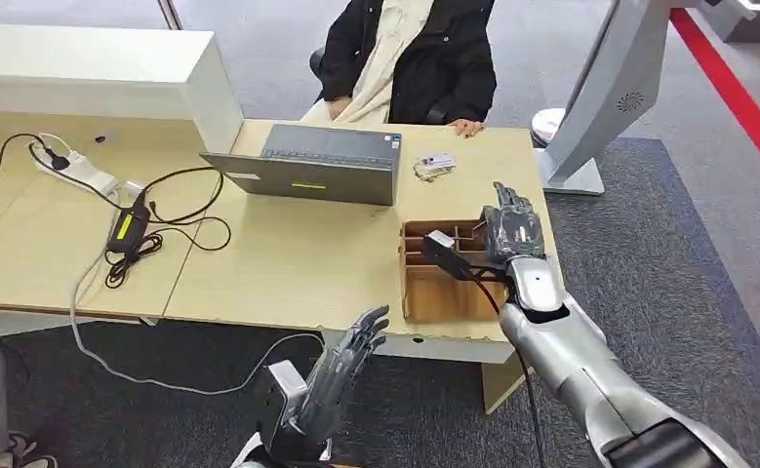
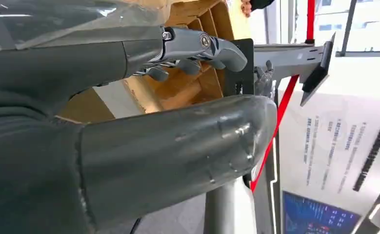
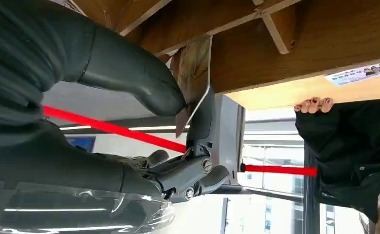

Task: Pass the card to the sensor for recognition and then transmit it.

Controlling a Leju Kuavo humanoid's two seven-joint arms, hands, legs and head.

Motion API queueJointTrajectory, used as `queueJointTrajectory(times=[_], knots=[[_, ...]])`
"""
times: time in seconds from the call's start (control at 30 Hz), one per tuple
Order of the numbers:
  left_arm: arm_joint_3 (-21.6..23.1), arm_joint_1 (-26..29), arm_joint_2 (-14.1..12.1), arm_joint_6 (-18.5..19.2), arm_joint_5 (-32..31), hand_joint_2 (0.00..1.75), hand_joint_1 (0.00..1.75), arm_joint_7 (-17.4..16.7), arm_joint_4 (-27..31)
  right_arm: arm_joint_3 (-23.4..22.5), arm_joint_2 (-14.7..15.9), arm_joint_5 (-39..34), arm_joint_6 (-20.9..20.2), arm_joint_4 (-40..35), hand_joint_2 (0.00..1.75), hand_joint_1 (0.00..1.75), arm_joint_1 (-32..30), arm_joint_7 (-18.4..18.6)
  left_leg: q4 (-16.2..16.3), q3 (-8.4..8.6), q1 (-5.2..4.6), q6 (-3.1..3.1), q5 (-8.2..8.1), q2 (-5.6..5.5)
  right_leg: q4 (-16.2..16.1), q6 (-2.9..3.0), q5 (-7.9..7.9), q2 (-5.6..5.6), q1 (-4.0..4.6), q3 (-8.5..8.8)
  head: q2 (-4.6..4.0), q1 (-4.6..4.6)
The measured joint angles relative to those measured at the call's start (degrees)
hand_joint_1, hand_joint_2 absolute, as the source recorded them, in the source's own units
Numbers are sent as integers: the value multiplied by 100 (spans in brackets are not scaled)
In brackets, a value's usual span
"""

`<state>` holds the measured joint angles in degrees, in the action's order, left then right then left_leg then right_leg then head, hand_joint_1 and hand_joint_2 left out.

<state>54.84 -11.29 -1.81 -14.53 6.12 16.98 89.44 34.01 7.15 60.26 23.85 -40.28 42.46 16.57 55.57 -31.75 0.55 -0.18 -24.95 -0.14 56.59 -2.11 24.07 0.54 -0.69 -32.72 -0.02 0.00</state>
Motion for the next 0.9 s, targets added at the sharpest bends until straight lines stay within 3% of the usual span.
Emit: queueJointTrajectory(times=[0.2,0.43,0.9], knots=[[-2,2,0,15,-39,0,0,7,0,0,-33,37,197,0,175,175,-1,-2,0,-1,0,0,0,0,0,0,0,0,0,0,0,-2],[0,-13,0,54,-37,0,0,50,-2,-2,-57,260,848,-210,175,175,146,-11,0,0,0,0,0,0,1,0,0,0,0,-1,0,0],[4,-121,37,199,13,0,0,129,-155,-11,59,488,494,-896,175,175,552,123,1,1,0,0,2,1,1,1,-1,-1,0,-2,0,0]])
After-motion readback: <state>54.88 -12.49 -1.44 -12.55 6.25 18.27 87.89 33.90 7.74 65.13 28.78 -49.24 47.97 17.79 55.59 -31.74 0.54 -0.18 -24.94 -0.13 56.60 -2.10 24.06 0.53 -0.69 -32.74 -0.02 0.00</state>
